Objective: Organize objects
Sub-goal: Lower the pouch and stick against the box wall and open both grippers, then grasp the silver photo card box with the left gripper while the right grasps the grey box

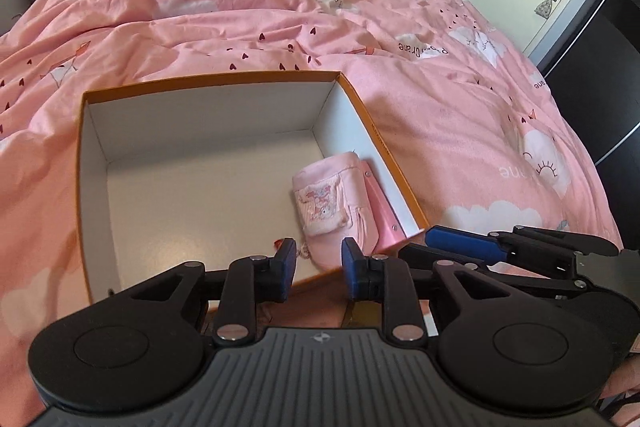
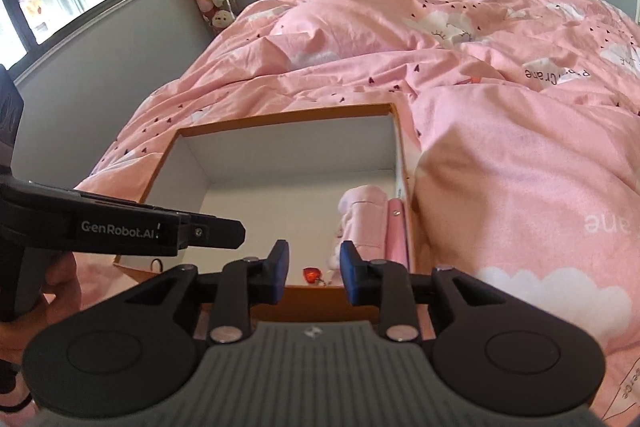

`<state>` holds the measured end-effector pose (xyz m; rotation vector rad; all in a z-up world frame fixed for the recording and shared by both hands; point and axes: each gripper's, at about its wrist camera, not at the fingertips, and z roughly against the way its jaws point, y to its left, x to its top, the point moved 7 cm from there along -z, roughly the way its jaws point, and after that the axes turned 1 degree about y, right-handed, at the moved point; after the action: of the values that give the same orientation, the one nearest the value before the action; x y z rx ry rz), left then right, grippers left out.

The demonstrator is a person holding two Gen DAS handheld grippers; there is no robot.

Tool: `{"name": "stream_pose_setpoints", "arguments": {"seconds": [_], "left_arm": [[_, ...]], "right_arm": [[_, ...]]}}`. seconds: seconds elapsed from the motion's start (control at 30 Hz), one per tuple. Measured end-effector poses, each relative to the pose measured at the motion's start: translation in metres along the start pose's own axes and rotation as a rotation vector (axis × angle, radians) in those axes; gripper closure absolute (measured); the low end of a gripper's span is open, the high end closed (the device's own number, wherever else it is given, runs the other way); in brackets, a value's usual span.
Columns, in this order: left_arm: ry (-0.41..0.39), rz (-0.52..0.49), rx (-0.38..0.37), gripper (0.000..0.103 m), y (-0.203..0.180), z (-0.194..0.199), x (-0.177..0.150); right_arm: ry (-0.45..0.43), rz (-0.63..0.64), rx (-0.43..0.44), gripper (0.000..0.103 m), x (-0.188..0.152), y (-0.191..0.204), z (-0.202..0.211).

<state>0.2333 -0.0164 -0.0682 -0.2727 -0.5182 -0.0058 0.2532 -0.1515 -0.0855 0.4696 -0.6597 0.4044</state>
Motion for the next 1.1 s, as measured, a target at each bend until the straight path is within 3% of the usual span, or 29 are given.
{"name": "stream_pose_setpoints", "arguments": {"seconds": [0.2, 0.4, 0.5, 0.7, 0.8, 1.1], "left_arm": [[0.058, 0.029, 0.023, 0.074, 0.022, 0.015, -0.04], [0.154, -0.002, 0.118, 0.074, 0.052, 0.014, -0.089], [0.189, 0.031, 0.113, 0.074, 0.066, 0.006, -0.113], [0.232, 0.022, 0.08, 0.074, 0.07, -0.014, -0.14], [0.243, 0.016, 0.067, 0.066, 0.07, -0.019, -0.147], [0.281, 0.033, 0.046, 0.062, 0.07, -0.035, -0.158]], "right_arm": [[0.074, 0.011, 0.048, 0.069, -0.034, 0.033, -0.003], [0.186, -0.023, 0.115, 0.063, -0.071, 0.061, -0.018], [0.229, -0.007, 0.13, 0.062, -0.084, 0.075, -0.026], [0.297, 0.028, 0.096, 0.056, -0.098, 0.093, -0.049], [0.331, 0.028, 0.088, 0.051, -0.102, 0.1, -0.061], [0.383, 0.057, 0.022, 0.05, -0.112, 0.11, -0.09]]}}
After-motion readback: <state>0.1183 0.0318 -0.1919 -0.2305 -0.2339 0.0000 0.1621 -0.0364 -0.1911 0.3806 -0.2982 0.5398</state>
